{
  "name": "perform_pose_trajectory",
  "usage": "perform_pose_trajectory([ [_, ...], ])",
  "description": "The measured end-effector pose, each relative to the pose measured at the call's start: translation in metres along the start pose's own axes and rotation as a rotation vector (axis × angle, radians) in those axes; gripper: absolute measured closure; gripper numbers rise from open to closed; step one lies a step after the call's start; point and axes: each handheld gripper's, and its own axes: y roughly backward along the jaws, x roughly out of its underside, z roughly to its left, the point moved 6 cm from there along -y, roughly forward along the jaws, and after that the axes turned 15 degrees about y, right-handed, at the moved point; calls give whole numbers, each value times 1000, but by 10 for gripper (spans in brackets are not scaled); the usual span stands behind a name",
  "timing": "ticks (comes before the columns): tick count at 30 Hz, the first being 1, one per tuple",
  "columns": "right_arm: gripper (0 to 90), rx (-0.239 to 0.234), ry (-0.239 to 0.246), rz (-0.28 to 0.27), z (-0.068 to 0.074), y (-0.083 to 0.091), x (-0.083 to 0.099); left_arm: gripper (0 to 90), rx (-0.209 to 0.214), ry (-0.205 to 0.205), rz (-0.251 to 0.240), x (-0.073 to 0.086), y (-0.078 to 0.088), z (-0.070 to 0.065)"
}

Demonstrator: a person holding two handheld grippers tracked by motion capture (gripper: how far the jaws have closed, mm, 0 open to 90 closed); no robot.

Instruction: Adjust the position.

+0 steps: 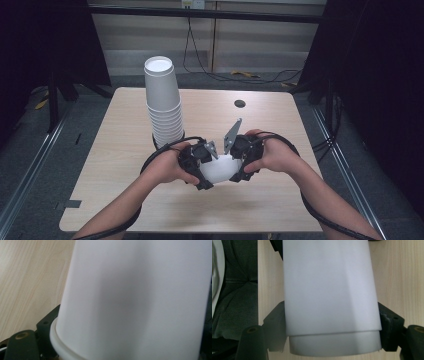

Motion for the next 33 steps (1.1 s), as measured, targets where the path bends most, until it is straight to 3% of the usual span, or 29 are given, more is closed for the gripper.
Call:
perform_pose_trajectory([
  [8, 259, 29, -12, -9, 0, -1, 3, 136, -16, -22, -22, -1, 0, 2],
  [12, 259, 54, -18, -25, 0, -2, 5, 117, -9, -26, -71, -2, -1, 4],
  [16, 258, 54, -23, -55, 0, -5, 8, 97, -9, -50, -79, -2, -1, 5],
  [25, 257, 54, -63, -95, 2, -5, 12, 81, -6, -51, -133, -2, 0, 5],
  [27, 256, 58, -69, -110, 2, -4, 13, 79, -12, -72, -136, -2, 3, 6],
  [33, 256, 56, -83, -113, 1, -4, 19, 13, 2, -62, -175, -5, 7, 6],
])
